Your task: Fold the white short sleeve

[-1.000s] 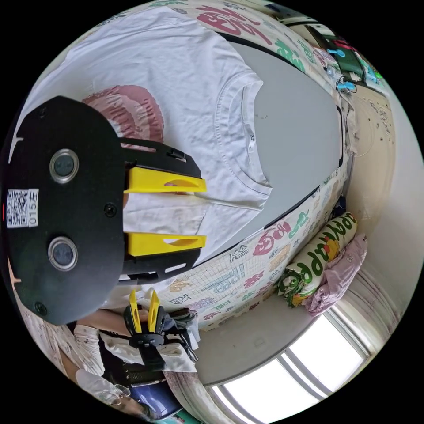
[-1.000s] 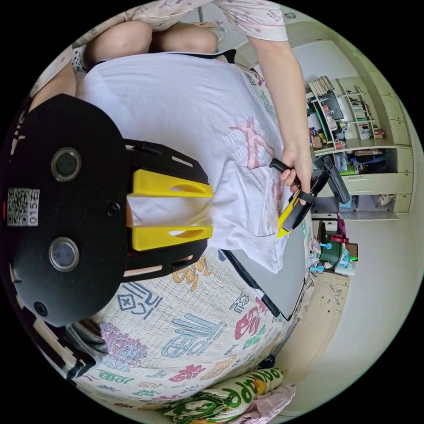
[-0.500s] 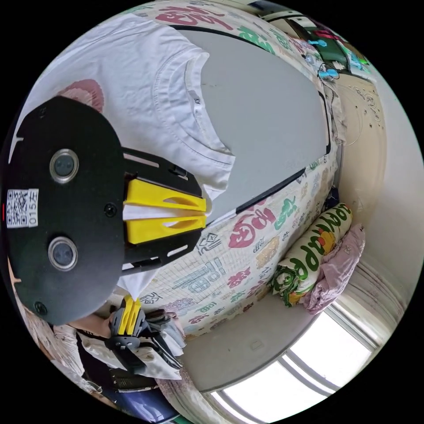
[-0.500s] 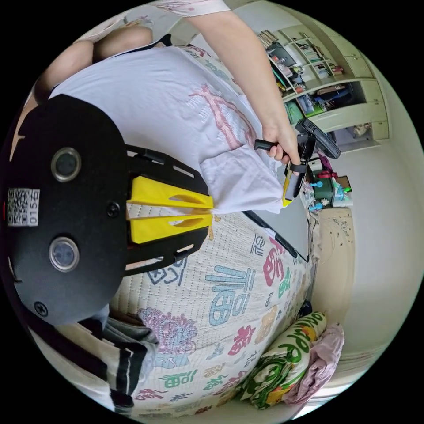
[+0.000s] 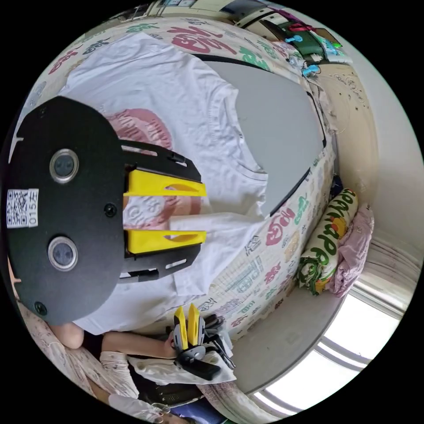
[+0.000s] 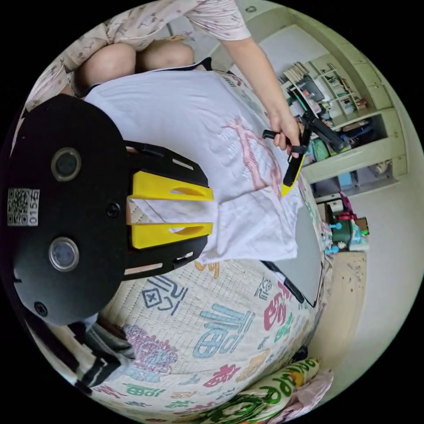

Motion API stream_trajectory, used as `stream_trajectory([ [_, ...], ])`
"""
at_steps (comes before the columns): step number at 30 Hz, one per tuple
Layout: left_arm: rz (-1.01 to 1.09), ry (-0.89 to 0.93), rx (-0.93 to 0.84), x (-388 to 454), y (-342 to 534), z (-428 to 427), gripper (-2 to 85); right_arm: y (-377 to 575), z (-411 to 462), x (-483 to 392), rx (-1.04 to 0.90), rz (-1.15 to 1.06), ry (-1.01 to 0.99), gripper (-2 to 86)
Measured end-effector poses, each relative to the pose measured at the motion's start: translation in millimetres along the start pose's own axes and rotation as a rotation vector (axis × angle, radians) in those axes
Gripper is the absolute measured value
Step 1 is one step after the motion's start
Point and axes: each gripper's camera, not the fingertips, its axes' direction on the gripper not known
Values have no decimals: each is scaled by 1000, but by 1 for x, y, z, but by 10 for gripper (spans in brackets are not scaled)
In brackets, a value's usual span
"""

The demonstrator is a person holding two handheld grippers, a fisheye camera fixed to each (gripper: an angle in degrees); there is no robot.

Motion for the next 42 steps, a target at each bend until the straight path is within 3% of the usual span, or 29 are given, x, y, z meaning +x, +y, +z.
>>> stream_trajectory([
  [5,99,4,-21,29,6,7,123,-30,0,-11,3,19,-64,80],
  [9,244,-120,-30,79,-17,16,126,-50,0,-27,-7,13,11,83],
  [14,341,-186,16,114,-29,17,72,-84,-10,-30,52,142,54,49],
  [18,320,-207,65,123,-41,5,15,-97,-31,-35,108,185,98,9],
  [27,213,-81,114,112,-61,-42,3,-112,-108,-21,133,211,-32,0],
  [36,170,-99,-106,75,-57,21,23,-154,-110,-46,-73,75,-83,-6],
  [39,166,-90,-179,53,-58,25,45,-150,-147,-37,-9,95,-70,-8],
  [42,124,-60,-115,31,-67,-1,69,-151,-173,-15,122,213,-29,-3],
])
